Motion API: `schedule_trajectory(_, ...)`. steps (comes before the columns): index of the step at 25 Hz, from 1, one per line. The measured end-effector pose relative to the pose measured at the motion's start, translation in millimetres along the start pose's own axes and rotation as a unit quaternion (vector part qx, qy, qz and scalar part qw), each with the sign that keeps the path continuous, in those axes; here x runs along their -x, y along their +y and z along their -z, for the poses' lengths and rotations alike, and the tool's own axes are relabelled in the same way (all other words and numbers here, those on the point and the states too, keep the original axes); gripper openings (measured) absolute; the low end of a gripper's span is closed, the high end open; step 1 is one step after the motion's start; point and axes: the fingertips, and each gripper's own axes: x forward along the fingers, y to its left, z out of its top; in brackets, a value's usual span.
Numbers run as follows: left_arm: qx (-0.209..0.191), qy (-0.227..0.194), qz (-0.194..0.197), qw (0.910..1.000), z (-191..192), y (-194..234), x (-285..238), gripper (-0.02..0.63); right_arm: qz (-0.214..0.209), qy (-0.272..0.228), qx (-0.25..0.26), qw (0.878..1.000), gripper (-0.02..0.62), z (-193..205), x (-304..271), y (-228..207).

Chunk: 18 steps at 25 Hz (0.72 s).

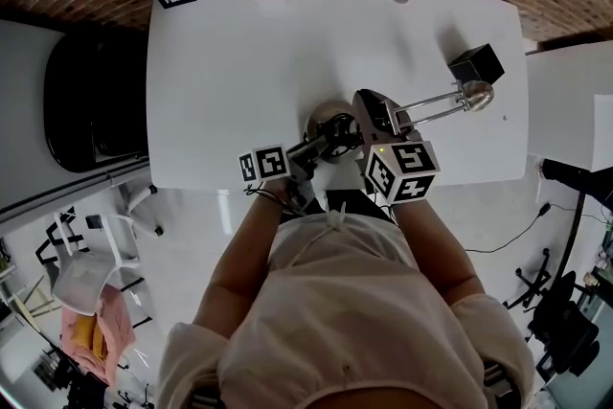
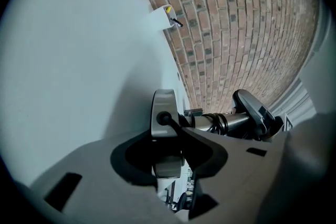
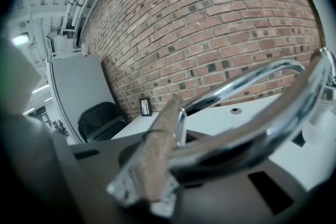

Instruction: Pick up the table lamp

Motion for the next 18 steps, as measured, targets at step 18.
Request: schedule_trajectory(18,-0.052,-0.057,0.054,0.9955,-62,-100,35,0.143,-0.032,-0.06,0.07,0.995,0.042,-118,21,52)
